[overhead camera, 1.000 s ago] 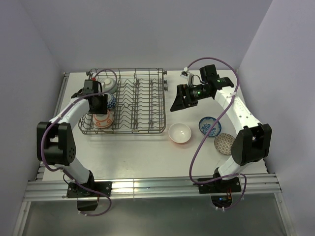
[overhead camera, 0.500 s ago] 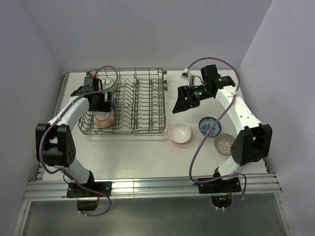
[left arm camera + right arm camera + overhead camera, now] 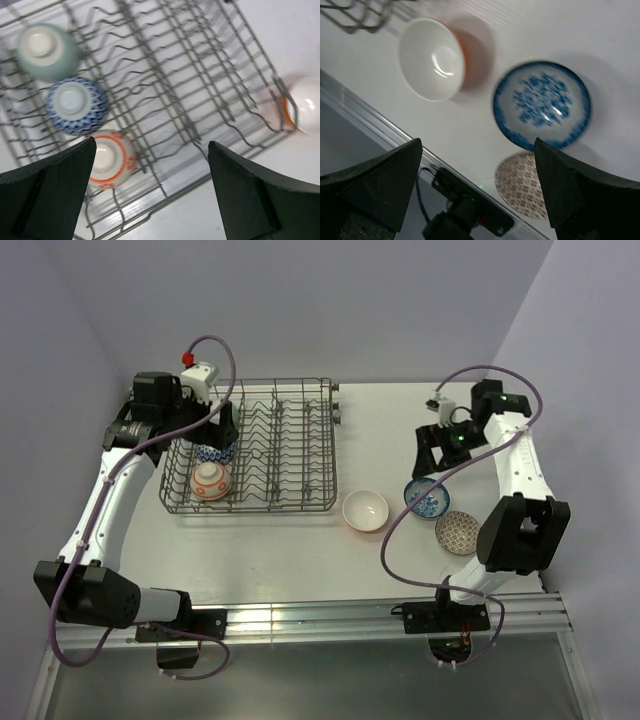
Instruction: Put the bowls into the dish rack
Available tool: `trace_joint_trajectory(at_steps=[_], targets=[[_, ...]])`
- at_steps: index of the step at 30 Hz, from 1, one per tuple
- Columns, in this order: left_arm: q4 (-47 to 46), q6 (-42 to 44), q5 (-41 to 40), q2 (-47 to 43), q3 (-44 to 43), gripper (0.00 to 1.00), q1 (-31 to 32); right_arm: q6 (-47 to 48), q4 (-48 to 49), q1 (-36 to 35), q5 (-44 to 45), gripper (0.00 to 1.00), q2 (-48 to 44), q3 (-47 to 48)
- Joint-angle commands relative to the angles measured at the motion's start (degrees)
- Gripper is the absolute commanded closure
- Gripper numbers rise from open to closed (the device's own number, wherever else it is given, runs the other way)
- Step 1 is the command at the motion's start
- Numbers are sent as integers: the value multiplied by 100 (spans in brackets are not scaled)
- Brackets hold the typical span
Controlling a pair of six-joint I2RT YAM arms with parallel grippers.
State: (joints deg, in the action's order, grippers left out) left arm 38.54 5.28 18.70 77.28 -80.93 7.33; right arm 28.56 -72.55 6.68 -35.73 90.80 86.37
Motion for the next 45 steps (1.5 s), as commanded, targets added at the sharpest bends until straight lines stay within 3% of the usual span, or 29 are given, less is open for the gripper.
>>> trace_joint_trajectory(at_steps=[1, 4, 8, 12, 19, 26, 35, 40, 45], targets=[[154, 412, 1074, -134, 226, 1, 224, 791, -409, 665, 801, 0, 103, 161], [118, 474, 1215, -160, 410, 3, 400, 1020, -251, 966, 1146, 1, 376, 205], [-57, 500, 1294, -169, 621, 6, 480, 1161, 109, 1204, 1445, 10, 710, 21], [-145, 492, 1426, -143, 762, 8, 497, 1135, 267, 1204, 1340, 20, 991, -85], [-145, 535, 1505, -55, 850, 9, 515, 1406, 312, 1143, 1481, 24, 1299, -392], [-146, 553, 1567, -28, 921, 9, 515, 2626, -119, 1213, 1603, 18, 993, -805], [-172, 544, 1593, -28, 956, 9, 515, 3586, 232, 1433, 2139, 21, 720, -1560], [-154, 571, 1532, -55, 973, 9, 515, 3754, 786, 1450, 2342, 26, 614, -2236], [-110, 536, 1488, -20, 903, 8, 515, 3727, 1085, 1468, 2053, 39, 640, -2467]])
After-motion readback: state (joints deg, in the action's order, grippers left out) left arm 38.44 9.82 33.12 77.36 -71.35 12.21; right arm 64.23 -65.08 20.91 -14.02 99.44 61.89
